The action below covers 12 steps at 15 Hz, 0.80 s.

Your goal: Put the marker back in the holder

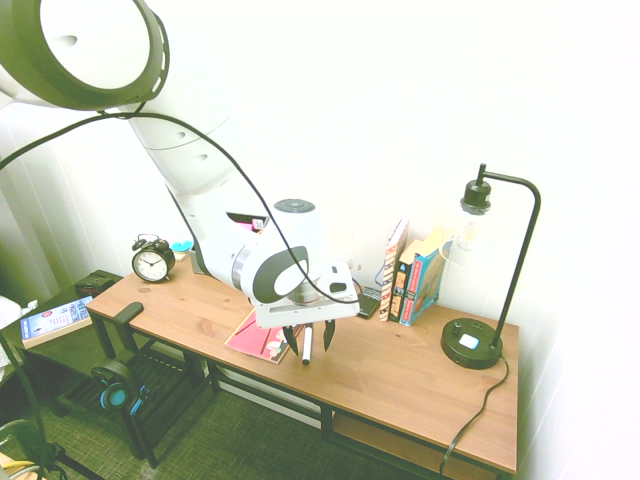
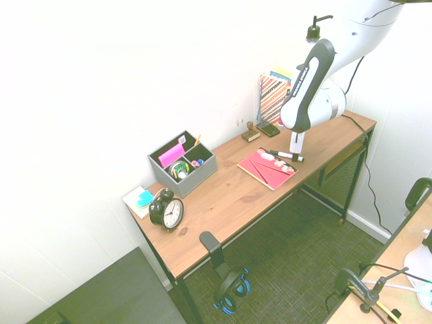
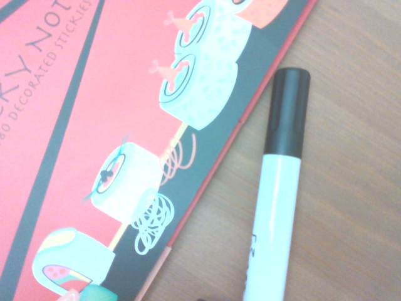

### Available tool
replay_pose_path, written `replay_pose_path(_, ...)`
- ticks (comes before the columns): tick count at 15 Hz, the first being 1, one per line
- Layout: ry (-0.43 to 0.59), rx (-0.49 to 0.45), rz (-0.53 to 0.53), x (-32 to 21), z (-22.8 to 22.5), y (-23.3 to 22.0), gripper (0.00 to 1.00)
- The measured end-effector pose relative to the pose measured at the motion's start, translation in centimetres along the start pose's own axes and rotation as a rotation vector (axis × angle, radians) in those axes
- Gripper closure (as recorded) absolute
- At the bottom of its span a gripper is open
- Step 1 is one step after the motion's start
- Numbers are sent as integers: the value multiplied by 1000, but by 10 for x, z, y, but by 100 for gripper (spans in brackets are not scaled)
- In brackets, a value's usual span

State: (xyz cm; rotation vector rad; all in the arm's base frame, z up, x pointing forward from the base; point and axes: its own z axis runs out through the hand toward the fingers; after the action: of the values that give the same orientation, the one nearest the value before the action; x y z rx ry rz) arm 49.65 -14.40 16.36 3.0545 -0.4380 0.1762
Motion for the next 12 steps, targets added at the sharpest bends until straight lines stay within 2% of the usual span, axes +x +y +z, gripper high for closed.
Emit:
replay_pose_path(8,-17,-14,24,-3,6,0,100)
replay_pose_path(12,-37,-11,96,7,-5,-2,100)
